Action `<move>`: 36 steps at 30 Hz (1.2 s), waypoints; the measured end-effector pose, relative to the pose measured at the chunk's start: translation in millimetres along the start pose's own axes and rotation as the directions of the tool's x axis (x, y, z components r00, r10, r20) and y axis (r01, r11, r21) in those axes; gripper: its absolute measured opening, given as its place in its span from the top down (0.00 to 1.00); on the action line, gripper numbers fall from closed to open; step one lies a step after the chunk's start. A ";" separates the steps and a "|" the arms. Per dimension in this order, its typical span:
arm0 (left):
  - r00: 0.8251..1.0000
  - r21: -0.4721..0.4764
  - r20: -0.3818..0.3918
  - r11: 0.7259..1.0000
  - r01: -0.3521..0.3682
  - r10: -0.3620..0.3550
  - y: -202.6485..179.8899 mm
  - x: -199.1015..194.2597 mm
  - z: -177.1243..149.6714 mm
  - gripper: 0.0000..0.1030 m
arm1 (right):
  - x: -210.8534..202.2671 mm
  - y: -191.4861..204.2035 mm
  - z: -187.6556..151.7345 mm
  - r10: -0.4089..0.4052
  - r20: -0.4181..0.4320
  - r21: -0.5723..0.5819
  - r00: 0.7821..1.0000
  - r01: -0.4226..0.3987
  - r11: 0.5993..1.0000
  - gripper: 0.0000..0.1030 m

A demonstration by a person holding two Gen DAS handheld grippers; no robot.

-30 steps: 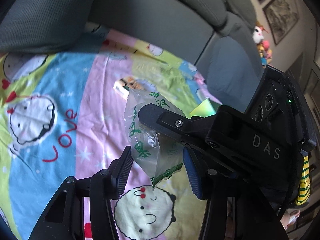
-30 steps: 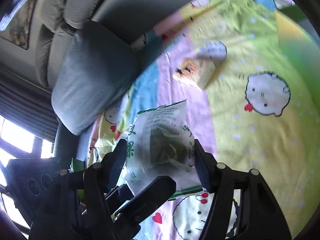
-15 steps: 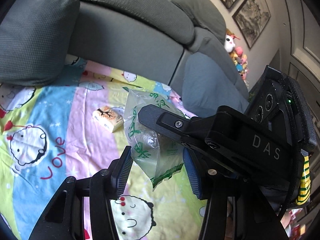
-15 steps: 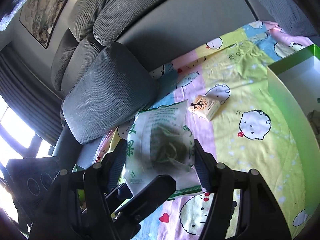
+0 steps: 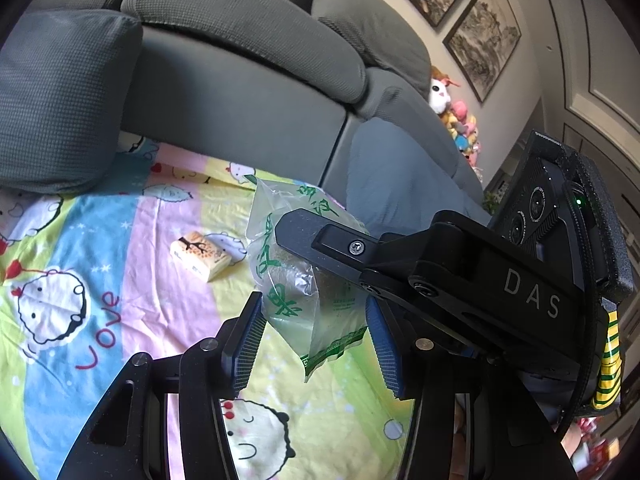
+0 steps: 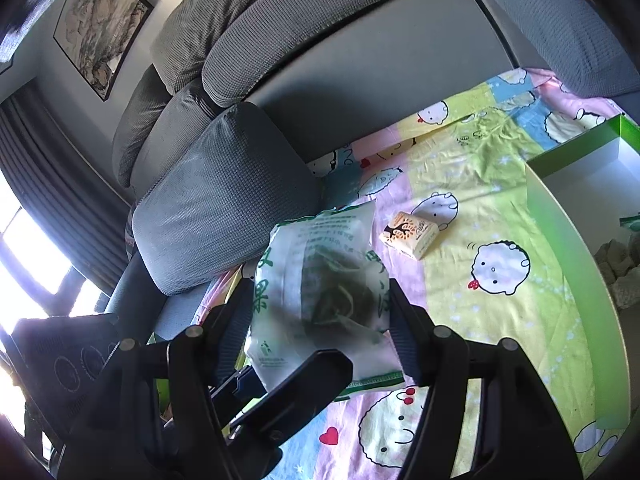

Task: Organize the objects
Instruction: 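Carry the plastic bag with the right gripper over the green box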

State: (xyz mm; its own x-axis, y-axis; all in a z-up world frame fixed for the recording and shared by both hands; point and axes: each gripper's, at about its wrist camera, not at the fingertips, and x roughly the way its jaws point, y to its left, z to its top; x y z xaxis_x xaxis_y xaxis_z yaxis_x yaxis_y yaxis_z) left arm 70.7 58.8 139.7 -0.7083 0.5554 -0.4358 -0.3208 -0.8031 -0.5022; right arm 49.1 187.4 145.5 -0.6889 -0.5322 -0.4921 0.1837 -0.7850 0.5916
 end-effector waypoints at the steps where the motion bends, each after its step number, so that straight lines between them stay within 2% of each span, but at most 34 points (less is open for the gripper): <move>1: 1.000 0.003 0.003 1.000 0.003 -0.003 -1.5 -0.6 0.0 0.49 | -1.9 0.0 0.0 0.000 0.004 -0.002 1.000 0.000 1.000 0.38; 19: 0.999 0.032 0.033 0.999 0.028 -0.029 -21.4 -1.5 -1.8 0.49 | -26.4 -3.8 3.0 0.002 0.055 -0.021 0.998 -0.001 1.000 0.38; 36: 0.998 0.039 0.040 0.998 0.040 -0.041 -27.3 -1.9 -1.6 0.49 | -33.2 -4.6 4.0 -0.003 0.065 -0.028 0.998 0.005 1.000 0.38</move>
State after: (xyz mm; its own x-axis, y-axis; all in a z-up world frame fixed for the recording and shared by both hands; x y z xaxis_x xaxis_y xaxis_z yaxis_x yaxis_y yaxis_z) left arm 81.8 80.0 153.1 -0.7189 0.5791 -0.3846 -0.3729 -0.7881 -0.4897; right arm 68.3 210.0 161.7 -0.7334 -0.5078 -0.4518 0.1997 -0.7964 0.5709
